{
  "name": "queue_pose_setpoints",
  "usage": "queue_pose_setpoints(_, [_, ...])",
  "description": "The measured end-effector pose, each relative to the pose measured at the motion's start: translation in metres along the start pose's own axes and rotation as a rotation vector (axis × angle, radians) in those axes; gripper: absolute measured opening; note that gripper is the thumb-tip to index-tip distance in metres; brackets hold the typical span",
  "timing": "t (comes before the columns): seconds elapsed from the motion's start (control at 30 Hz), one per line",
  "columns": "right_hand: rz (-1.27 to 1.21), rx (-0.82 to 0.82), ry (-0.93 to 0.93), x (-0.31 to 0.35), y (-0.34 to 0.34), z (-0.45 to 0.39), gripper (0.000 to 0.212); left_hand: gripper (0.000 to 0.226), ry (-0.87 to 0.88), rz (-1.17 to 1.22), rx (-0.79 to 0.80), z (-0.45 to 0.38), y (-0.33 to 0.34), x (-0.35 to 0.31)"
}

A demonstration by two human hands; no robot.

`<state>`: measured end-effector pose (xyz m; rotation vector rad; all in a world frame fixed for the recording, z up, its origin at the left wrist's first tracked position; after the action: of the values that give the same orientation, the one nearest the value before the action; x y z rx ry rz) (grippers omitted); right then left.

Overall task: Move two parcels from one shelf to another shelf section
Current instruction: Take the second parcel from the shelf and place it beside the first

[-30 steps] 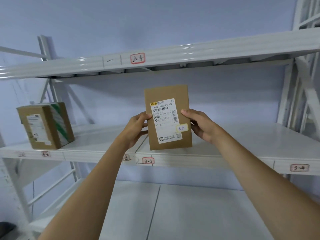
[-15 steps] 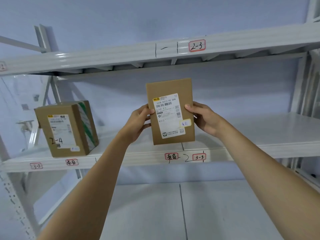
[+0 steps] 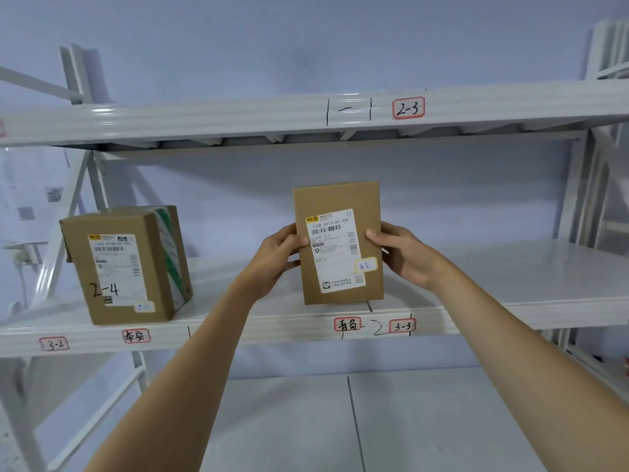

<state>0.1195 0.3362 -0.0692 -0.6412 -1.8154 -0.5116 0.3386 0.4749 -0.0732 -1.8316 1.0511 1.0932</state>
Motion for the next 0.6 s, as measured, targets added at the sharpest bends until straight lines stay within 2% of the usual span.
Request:
queue_pose_setpoints(0.17, [0.02,0.026,0.028,-0.014,-0.005,-0.001,0.043,0.035,0.001,-0.009,0.01,-0.003,0.002,0.012])
queue_pose_setpoints(0.3, [0.051,0.045,0.032,-0.014,-0.008,-0.003,0.054,0.045,-0.005,-0.021,0.013,-0.006,0.002,0.022])
queue_pose_setpoints(0.6, [-0.001,0.049,0.075,-0.033,-0.011,-0.011,0.055,0.06,-0.016,-0.049,0.031,-0.009,-0.003,0.033])
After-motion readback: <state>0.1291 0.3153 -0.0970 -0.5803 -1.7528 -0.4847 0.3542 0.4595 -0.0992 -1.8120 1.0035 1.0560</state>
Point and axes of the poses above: each hand's wrist, its own z-axis away from the middle knuckle, its own y-axis out of the palm, x = y × z, the point moved 1 cm from there along -z, towards the middle knuckle, and after that the axes turned 2 degrees about -z, right-handed, at the moved point
